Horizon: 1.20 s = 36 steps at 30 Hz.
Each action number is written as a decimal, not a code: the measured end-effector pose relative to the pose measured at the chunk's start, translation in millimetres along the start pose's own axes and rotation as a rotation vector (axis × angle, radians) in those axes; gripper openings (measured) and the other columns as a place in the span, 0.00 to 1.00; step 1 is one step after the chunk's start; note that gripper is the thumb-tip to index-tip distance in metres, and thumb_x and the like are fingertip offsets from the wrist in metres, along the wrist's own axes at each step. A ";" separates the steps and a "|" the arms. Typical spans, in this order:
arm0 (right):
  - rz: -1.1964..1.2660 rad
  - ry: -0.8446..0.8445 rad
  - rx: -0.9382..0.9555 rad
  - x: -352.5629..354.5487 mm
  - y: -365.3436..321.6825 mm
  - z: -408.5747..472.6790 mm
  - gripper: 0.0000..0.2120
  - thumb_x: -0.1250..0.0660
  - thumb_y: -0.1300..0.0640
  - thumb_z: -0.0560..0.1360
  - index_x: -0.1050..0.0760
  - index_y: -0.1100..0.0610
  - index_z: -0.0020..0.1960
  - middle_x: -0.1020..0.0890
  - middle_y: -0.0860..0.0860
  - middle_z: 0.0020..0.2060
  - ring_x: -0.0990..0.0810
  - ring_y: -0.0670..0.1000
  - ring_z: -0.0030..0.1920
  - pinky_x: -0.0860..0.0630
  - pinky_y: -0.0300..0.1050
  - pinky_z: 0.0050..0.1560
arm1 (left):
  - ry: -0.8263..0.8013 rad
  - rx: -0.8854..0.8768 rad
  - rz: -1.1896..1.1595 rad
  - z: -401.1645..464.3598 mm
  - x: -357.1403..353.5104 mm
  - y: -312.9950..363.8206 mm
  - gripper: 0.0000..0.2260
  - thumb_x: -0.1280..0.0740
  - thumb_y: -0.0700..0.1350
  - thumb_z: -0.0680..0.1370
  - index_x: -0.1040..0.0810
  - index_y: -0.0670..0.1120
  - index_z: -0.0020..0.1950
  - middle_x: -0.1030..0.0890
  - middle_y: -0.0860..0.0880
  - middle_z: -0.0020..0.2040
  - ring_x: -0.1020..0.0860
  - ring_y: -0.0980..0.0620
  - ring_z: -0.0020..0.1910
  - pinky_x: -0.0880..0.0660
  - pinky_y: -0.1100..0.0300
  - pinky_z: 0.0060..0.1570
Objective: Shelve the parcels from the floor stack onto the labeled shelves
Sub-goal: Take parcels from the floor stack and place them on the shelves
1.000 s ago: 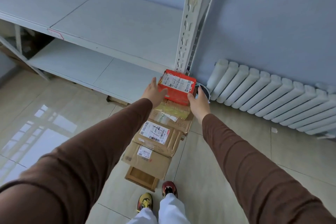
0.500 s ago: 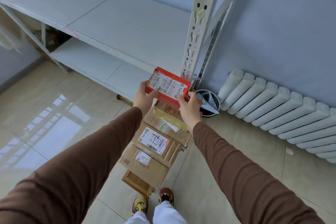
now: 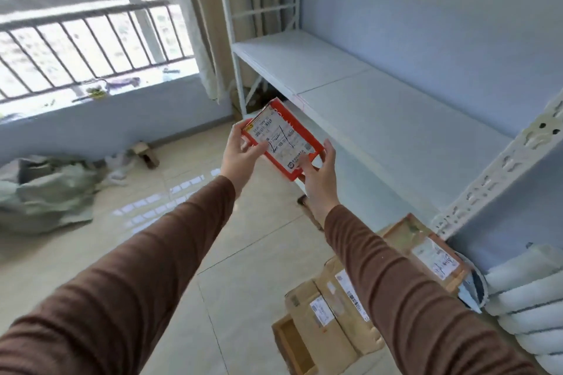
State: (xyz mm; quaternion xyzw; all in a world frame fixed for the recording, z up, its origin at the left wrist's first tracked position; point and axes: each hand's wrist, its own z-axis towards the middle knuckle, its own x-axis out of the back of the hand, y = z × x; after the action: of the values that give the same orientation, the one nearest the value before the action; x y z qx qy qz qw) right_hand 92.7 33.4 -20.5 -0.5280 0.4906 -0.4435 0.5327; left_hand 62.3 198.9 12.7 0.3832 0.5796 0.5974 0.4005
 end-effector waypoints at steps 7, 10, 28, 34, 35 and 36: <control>0.052 -0.310 0.055 -210.7 -13.0 -52.3 0.22 0.34 0.48 0.81 0.36 0.45 0.73 0.23 0.51 0.65 0.20 0.52 0.63 0.18 0.53 0.58 | 0.250 -0.141 0.027 -33.5 216.9 38.5 0.33 0.28 0.36 0.78 0.38 0.55 0.77 0.24 0.45 0.65 0.20 0.48 0.60 0.17 0.57 0.50; 0.100 -0.414 0.066 -305.8 -14.8 -91.0 0.20 0.33 0.47 0.81 0.34 0.48 0.69 0.21 0.51 0.61 0.18 0.54 0.59 0.18 0.55 0.57 | 0.359 -0.181 0.017 -58.9 313.5 52.5 0.42 0.27 0.36 0.77 0.47 0.57 0.82 0.33 0.52 0.74 0.23 0.55 0.62 0.18 0.62 0.48; 0.309 -1.181 -0.027 -761.1 -73.5 -286.3 0.17 0.35 0.54 0.83 0.33 0.49 0.70 0.19 0.53 0.63 0.16 0.55 0.59 0.18 0.61 0.59 | 1.035 -0.205 0.464 -229.7 715.6 129.1 0.29 0.25 0.46 0.77 0.36 0.61 0.73 0.25 0.64 0.60 0.24 0.69 0.57 0.22 0.70 0.50; 0.315 -1.406 0.122 -876.4 -117.9 -336.1 0.16 0.34 0.51 0.82 0.30 0.45 0.69 0.20 0.48 0.63 0.18 0.48 0.59 0.21 0.53 0.64 | 1.310 -0.223 0.646 -268.0 807.9 183.2 0.37 0.25 0.45 0.76 0.41 0.57 0.80 0.28 0.54 0.67 0.27 0.60 0.65 0.22 0.65 0.57; 0.323 -1.444 0.151 -895.4 -127.8 -346.7 0.17 0.34 0.51 0.82 0.30 0.46 0.70 0.20 0.47 0.64 0.18 0.46 0.60 0.21 0.50 0.64 | 1.358 -0.241 0.670 -276.8 819.5 196.8 0.37 0.24 0.45 0.76 0.40 0.56 0.79 0.27 0.54 0.67 0.27 0.60 0.65 0.23 0.68 0.55; 0.339 -1.484 0.170 -912.7 -138.3 -359.2 0.17 0.34 0.51 0.82 0.30 0.47 0.70 0.20 0.47 0.64 0.19 0.45 0.61 0.22 0.49 0.64 | 1.403 -0.254 0.696 -286.5 831.0 209.5 0.35 0.24 0.45 0.76 0.39 0.56 0.78 0.27 0.55 0.66 0.27 0.61 0.64 0.24 0.70 0.54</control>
State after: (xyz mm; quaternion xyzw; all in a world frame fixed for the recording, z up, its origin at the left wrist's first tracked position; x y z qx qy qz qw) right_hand -371.2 885.0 181.2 -0.5620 0.0426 0.0790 0.8223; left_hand -529.5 853.7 206.9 0.0279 0.4708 0.8520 -0.2273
